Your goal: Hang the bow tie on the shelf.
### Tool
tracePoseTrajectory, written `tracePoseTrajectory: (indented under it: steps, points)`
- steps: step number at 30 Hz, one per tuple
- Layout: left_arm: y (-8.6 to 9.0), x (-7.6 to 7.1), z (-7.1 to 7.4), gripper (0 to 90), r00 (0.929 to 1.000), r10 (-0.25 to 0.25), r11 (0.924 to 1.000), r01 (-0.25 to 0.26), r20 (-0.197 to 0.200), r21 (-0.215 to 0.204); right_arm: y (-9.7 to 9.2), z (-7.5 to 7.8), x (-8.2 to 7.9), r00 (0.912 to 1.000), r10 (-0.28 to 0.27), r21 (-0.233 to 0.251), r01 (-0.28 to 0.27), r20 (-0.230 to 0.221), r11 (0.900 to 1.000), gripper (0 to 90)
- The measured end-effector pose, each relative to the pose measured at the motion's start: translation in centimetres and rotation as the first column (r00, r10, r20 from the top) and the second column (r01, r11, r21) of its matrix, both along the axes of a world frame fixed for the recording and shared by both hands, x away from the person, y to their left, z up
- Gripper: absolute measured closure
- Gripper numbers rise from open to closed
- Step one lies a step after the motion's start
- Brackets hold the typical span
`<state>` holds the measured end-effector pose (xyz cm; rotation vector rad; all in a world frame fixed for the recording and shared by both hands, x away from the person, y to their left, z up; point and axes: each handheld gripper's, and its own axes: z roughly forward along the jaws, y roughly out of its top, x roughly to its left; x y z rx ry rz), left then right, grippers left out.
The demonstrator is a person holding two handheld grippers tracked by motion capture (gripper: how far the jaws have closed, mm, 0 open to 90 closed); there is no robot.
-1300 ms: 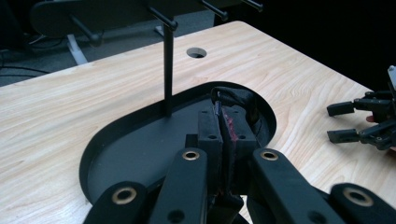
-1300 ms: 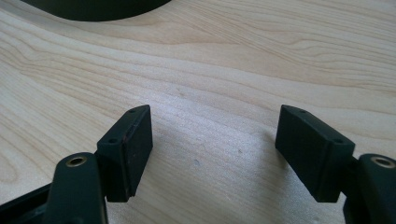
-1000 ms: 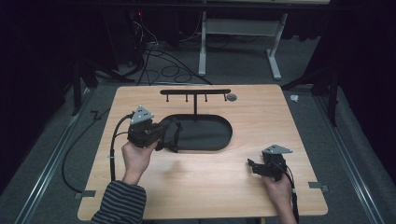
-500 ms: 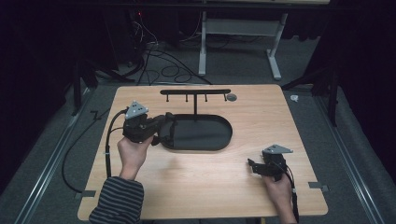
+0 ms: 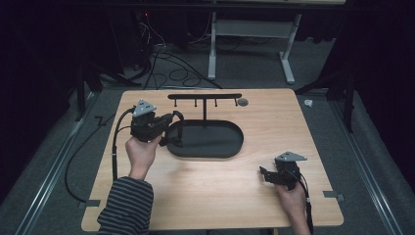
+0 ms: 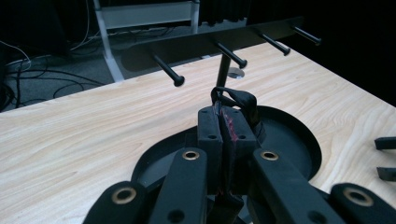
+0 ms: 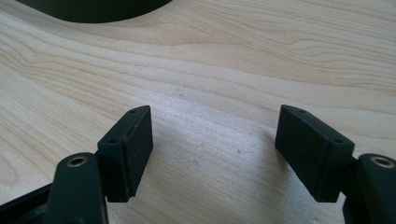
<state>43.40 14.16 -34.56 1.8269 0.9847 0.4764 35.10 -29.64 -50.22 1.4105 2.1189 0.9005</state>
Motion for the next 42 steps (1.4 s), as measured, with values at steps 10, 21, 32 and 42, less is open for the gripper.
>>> tracePoseTrajectory:
  steps: [10,21,32,42]
  points:
    - [0.0,1.5,0.5,87.0,0.9995,0.030,0.9995,-0.030,0.007,-0.001,0.0,0.0,0.0,1.0000,0.000,-0.003,0.000,0.000,1.0000,28.9]
    - [-0.2,3.3,0.0,86.9,0.9962,0.087,0.9961,-0.087,0.004,-0.010,0.0,0.0,0.0,1.0000,0.000,-0.003,0.000,-0.001,1.0000,28.9]
    - [-0.2,4.4,-0.8,86.8,0.9926,0.122,0.9925,-0.122,-0.002,-0.011,0.0,0.0,-0.1,1.0000,0.001,-0.005,-0.001,0.000,1.0000,28.9]
    - [-0.7,4.9,-0.6,86.7,0.9919,0.126,0.9920,-0.126,0.010,0.002,0.0,0.0,-0.1,1.0000,0.001,-0.005,-0.001,0.000,1.0000,28.8]
